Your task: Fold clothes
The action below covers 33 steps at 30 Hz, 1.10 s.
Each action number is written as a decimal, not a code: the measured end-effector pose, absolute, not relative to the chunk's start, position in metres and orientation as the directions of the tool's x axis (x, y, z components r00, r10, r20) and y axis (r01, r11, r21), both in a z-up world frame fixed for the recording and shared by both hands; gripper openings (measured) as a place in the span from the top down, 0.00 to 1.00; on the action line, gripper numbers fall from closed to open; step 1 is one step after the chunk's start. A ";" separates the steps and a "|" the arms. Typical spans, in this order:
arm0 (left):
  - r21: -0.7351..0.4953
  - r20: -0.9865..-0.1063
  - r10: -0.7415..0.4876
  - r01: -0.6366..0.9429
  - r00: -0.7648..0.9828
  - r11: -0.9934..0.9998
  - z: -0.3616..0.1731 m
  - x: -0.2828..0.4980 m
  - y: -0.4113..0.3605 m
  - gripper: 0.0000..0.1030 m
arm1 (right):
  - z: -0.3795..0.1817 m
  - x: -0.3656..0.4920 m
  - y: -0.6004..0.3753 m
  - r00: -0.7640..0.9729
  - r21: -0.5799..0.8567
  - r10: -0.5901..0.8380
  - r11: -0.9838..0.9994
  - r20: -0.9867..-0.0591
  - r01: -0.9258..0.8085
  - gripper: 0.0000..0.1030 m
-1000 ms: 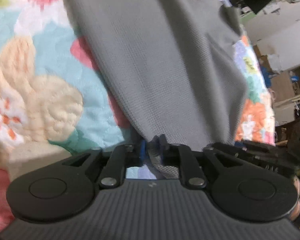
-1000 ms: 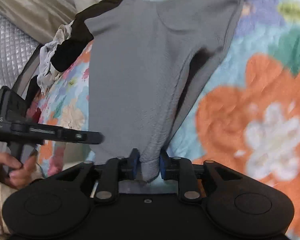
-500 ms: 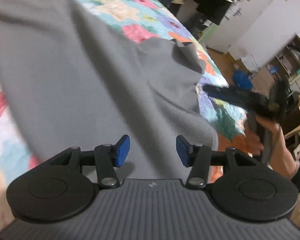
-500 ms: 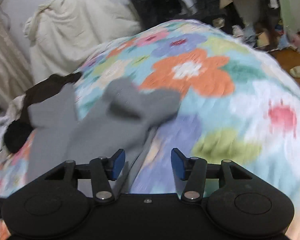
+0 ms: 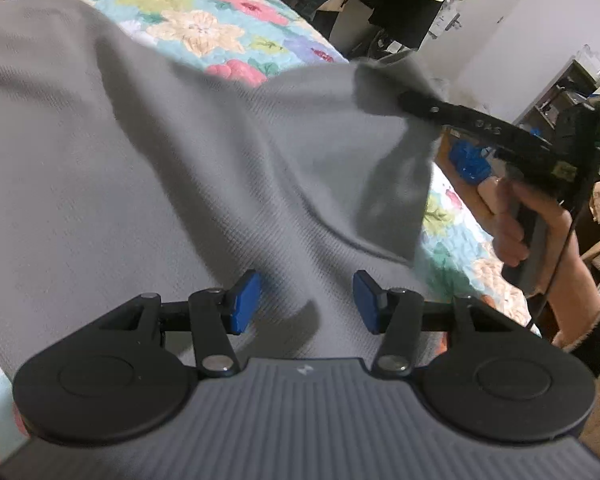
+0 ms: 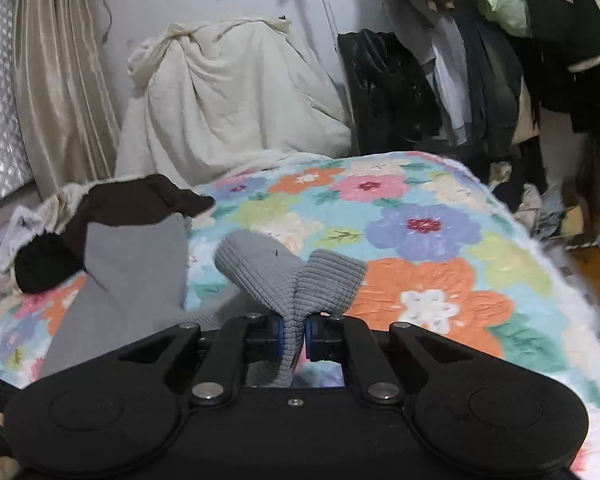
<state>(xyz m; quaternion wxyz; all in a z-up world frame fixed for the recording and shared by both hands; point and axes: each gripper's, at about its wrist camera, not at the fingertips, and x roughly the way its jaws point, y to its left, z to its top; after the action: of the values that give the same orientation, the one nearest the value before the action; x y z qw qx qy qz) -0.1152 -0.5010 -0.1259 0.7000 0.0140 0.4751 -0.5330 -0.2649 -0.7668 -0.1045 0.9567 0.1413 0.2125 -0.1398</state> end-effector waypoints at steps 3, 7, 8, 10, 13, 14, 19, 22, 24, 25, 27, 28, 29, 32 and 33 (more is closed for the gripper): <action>-0.504 -0.715 -0.697 0.725 -0.045 0.470 -0.148 -0.112 -0.506 0.51 | -0.132 -0.253 -0.794 0.767 0.188 -0.283 0.867 -0.576 0.462 0.80; -0.521 -0.703 -0.710 0.715 -0.051 0.465 -0.154 -0.110 -0.504 0.51 | -0.147 -0.263 -0.823 0.742 0.290 -0.281 0.792 -0.609 0.537 0.80; -0.529 -0.696 -0.716 0.714 -0.055 0.460 -0.152 -0.108 -0.503 0.51 | -0.144 -0.267 -0.822 0.747 0.287 -0.288 0.794 -0.599 0.536 0.80; -0.538 -0.681 -0.731 0.711 -0.051 0.452 -0.146 -0.101 -0.505 0.51 | -0.139 -0.269 -0.818 0.744 0.249 -0.311 0.807 -0.592 0.536 0.80; -0.555 -0.647 -0.761 0.713 -0.046 0.428 -0.137 -0.087 -0.515 0.50 | -0.133 -0.267 -0.822 0.781 0.290 -0.263 0.824 -0.567 0.487 0.76; -0.559 -0.638 -0.768 0.715 -0.048 0.420 -0.134 -0.083 -0.518 0.50 | -0.132 -0.266 -0.824 0.793 0.304 -0.246 0.828 -0.558 0.471 0.67; -0.552 -0.624 -0.781 0.726 -0.033 0.410 -0.121 -0.060 -0.541 0.50 | -0.146 -0.233 -0.853 0.771 0.354 -0.170 0.814 -0.613 0.461 0.49; -0.552 -0.643 -0.765 0.703 -0.016 0.449 -0.120 -0.045 -0.552 0.50 | -0.159 -0.216 -0.865 0.765 0.377 -0.103 0.823 -0.636 0.425 0.75; -0.574 -0.638 -0.770 0.674 -0.014 0.464 -0.120 -0.041 -0.551 0.50 | -0.150 -0.221 -0.854 0.822 0.377 -0.105 0.851 -0.560 0.366 0.93; -0.581 -0.629 -0.778 0.667 -0.003 0.467 -0.119 -0.039 -0.549 0.50 | -0.142 -0.228 -0.843 0.852 0.346 -0.132 0.874 -0.507 0.341 0.93; -0.586 -0.612 -0.790 0.658 0.023 0.473 -0.116 -0.035 -0.547 0.50 | -0.127 -0.239 -0.811 0.891 0.251 -0.130 0.933 -0.436 0.259 0.93; -0.589 -0.604 -0.796 0.653 0.035 0.476 -0.114 -0.032 -0.547 0.50 | -0.120 -0.243 -0.793 0.901 0.199 -0.122 0.955 -0.417 0.221 0.93; -0.594 -0.595 -0.802 0.647 0.046 0.478 -0.111 -0.030 -0.547 0.50 | -0.116 -0.247 -0.775 0.906 0.159 -0.091 0.973 -0.413 0.170 0.93; -0.620 -0.565 -0.822 0.626 0.061 0.473 -0.107 -0.026 -0.549 0.49 | -0.117 -0.257 -0.730 0.899 0.133 0.065 0.991 -0.432 -0.007 0.93; -0.632 -0.554 -0.830 0.618 0.060 0.467 -0.106 -0.026 -0.550 0.47 | -0.121 -0.258 -0.718 0.884 0.137 0.110 0.989 -0.454 -0.052 0.93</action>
<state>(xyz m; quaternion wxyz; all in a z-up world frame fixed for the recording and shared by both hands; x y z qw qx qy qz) -0.0257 -0.5501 -0.1061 0.7190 -0.1139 0.4652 -0.5037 -0.2583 -0.7184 -0.1211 0.9688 0.0604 0.2368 0.0418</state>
